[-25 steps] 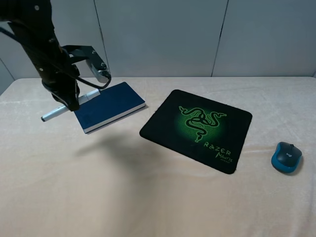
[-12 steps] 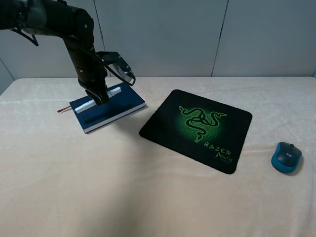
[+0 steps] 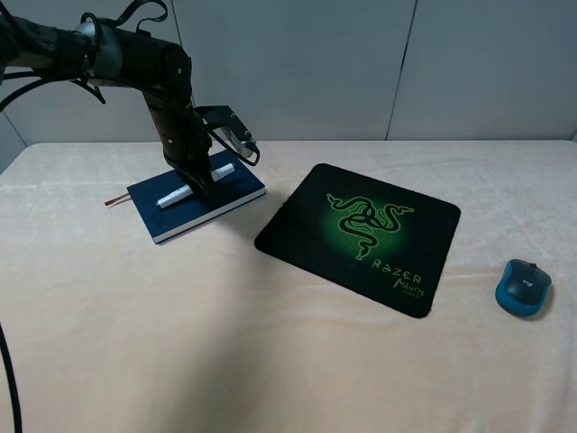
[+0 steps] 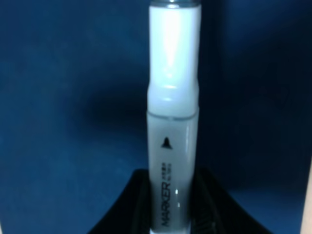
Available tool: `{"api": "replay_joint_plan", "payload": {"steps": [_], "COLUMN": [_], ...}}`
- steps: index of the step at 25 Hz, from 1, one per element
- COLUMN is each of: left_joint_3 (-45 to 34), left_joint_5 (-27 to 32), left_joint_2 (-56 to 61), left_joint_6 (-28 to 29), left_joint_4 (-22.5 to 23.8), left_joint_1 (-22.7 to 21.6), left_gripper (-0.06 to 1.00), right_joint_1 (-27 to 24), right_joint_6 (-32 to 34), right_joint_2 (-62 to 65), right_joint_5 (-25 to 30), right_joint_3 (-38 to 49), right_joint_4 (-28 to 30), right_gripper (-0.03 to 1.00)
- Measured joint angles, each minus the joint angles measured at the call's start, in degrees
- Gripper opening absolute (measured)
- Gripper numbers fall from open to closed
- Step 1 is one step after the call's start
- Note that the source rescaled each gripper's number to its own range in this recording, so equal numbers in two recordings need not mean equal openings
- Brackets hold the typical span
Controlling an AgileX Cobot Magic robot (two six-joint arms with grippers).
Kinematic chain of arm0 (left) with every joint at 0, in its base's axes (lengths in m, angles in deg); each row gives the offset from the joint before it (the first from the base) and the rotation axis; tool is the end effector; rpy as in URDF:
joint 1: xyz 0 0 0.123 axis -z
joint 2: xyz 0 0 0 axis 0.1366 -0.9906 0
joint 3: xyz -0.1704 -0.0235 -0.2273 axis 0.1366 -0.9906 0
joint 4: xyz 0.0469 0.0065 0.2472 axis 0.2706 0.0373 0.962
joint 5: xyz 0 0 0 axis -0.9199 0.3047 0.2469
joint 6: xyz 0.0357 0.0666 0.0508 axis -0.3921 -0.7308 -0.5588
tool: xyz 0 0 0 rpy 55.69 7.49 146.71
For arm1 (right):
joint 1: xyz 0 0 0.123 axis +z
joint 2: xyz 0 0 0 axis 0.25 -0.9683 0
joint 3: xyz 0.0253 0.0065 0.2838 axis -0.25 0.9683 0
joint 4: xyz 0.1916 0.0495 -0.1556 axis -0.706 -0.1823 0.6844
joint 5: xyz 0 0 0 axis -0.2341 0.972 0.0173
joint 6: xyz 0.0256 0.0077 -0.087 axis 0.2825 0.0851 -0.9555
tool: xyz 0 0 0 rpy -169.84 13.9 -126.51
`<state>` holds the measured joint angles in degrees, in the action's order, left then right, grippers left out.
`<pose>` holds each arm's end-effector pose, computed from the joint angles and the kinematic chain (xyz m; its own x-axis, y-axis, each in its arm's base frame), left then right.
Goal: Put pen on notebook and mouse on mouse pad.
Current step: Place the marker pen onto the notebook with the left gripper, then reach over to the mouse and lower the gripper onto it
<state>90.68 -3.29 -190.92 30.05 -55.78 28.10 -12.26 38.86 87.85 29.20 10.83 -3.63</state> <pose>0.4511 -0.1558 0.1378 -0.4782 0.8569 -0.1923 0.8047 0.5153 0.2948 -0.0046 0.0066 0.2792 -0.4258 0.0287 -0.9044 -0.0869 0.9936 0.0724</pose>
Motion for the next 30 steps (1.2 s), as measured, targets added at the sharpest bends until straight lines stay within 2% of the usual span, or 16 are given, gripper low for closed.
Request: {"api": "replay_joint_plan", "payload": {"steps": [6,7,9,11,12,13,15,18,24,30], "left_joint_3": [0.06,0.06,0.06,0.06,0.06,0.06,0.06,0.06,0.06,0.06], "left_joint_5": [-0.4,-0.51,-0.74,-1.41,-1.99,-2.77,-4.18,-5.44,-6.25,-3.8], "left_joint_2": [0.0,0.0,0.0,0.0,0.0,0.0,0.0,0.0,0.0,0.92], "left_joint_6": [-0.05,-0.05,-0.05,0.22,0.68,1.0,1.1,1.16,1.16,1.21], "left_joint_4": [0.0,0.0,0.0,0.0,0.0,0.0,0.0,0.0,-0.04,-0.04], "left_joint_1": [0.0,0.0,0.0,0.0,0.0,0.0,0.0,0.0,0.0,0.0], "left_gripper": [0.0,0.03,0.22,0.61,0.74,0.84,0.94,0.98,1.0,1.0], "right_joint_1": [0.0,0.0,0.0,0.0,0.0,0.0,0.0,0.0,0.0,0.0], "right_joint_6": [0.0,0.0,0.0,0.0,0.0,0.0,0.0,0.0,0.0,0.0], "right_joint_2": [0.0,0.0,0.0,0.0,0.0,0.0,0.0,0.0,0.0,0.0], "right_joint_5": [0.0,0.0,0.0,0.0,0.0,0.0,0.0,0.0,0.0,0.0], "right_joint_3": [0.0,0.0,0.0,0.0,0.0,0.0,0.0,0.0,0.0,0.0], "right_joint_4": [0.0,0.0,0.0,0.0,0.0,0.0,0.0,0.0,0.05,0.05], "right_gripper": [1.0,1.0,1.0,1.0,1.0,1.0,1.0,1.0,1.0,1.0]}}
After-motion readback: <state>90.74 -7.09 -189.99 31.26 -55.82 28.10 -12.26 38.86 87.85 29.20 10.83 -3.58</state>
